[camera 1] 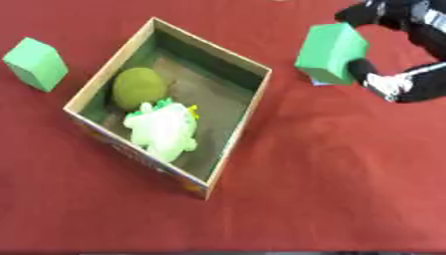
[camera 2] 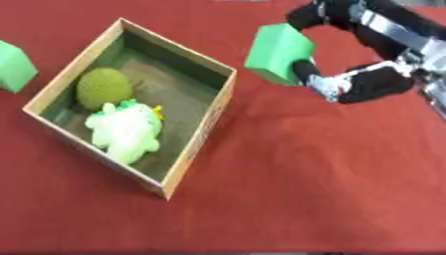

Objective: Pick up objects on the table and place them in the box.

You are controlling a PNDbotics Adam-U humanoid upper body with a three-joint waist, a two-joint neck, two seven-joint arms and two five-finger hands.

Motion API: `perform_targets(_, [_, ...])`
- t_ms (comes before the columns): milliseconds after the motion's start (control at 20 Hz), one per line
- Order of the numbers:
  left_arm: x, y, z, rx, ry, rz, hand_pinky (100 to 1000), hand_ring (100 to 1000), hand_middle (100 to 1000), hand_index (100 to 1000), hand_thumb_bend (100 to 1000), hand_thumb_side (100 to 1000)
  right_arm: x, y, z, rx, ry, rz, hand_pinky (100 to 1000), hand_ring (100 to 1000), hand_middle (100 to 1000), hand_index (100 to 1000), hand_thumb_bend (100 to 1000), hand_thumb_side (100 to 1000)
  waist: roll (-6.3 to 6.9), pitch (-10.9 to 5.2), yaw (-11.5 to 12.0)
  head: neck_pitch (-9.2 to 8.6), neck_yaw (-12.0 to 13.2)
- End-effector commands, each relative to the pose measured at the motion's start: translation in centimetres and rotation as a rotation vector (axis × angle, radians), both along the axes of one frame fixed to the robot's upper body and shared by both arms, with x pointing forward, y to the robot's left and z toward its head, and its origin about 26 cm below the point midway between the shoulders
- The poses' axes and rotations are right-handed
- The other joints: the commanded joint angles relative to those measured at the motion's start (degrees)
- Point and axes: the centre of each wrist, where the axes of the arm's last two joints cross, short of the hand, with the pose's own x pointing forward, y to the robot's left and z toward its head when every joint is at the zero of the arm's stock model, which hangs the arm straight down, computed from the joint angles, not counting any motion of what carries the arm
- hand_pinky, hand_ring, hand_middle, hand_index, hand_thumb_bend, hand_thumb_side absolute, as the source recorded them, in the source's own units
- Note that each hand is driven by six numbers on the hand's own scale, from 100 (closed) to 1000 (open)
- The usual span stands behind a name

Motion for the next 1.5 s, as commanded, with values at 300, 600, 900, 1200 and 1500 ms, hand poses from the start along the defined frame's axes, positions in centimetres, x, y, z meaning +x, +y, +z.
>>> perform_targets(300, [-0.1,0.4,1.8,0.006,-0.079,-0.007,860,921,802,890,100,695,1.2,6.1,3.8,-0.013,-0.060,0.135,887,893,104,514,100,206,-0.08,-2.40,1.34,0.84,-2.83])
perform_targets(600, [-0.2,1.0,2.3,-0.027,-0.138,0.035,863,926,802,889,100,681,6.2,9.2,1.7,-0.077,-0.051,0.078,881,891,119,521,100,198,0.20,-2.46,2.08,0.92,-4.58])
perform_targets(900, [-0.1,0.7,2.1,-0.023,-0.136,0.029,864,926,801,888,100,693,9.6,10.6,-1.8,-0.146,-0.051,0.017,881,895,127,525,100,199,0.16,-2.20,2.62,0.79,-4.85])
perform_targets(1200, [-0.1,0.5,2.0,-0.018,-0.126,0.024,865,927,802,887,100,696,10.7,10.9,-4.1,-0.235,-0.067,0.009,878,912,204,581,100,210,-0.08,-1.96,2.83,0.74,-4.61])
perform_targets(1500, [-0.1,0.5,1.9,-0.018,-0.119,0.025,866,928,803,888,100,697,10.1,11.0,-4.2,-0.314,-0.120,0.077,973,1000,602,910,100,208,-0.13,-1.97,2.72,0.71,-4.39])
